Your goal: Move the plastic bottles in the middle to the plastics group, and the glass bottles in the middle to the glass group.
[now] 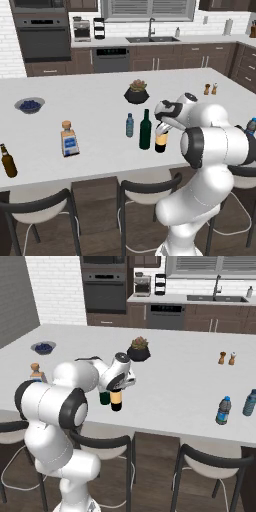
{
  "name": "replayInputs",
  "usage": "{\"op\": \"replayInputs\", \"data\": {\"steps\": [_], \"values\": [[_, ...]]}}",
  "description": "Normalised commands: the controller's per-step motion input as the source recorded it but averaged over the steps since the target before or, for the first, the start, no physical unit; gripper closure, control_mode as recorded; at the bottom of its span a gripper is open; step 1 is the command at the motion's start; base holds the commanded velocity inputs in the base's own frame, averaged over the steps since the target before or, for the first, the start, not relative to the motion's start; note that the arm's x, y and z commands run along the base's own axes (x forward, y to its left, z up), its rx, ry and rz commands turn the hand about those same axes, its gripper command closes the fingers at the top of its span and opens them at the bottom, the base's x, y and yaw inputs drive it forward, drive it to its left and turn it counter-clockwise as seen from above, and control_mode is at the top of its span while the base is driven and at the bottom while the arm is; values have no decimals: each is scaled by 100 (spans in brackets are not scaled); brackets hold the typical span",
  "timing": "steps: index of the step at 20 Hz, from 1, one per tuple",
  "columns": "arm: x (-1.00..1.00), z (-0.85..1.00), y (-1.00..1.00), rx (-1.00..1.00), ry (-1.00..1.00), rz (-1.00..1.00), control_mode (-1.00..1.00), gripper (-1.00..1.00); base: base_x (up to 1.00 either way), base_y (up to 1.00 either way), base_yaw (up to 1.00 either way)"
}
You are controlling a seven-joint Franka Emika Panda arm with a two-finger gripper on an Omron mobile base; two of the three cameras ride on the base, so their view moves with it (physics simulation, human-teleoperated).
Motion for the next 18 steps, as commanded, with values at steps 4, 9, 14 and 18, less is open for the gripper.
{"op": "replayInputs", "data": {"steps": [4,9,14,18], "values": [[-4,0,0,0,0,0,-100,100,0,0,0],[-36,0,-3,0,-6,0,-100,100,0,0,0],[-92,14,-4,1,-5,0,-100,100,0,0,0],[-73,24,49,0,-3,5,-100,100,0,0,0]]}}
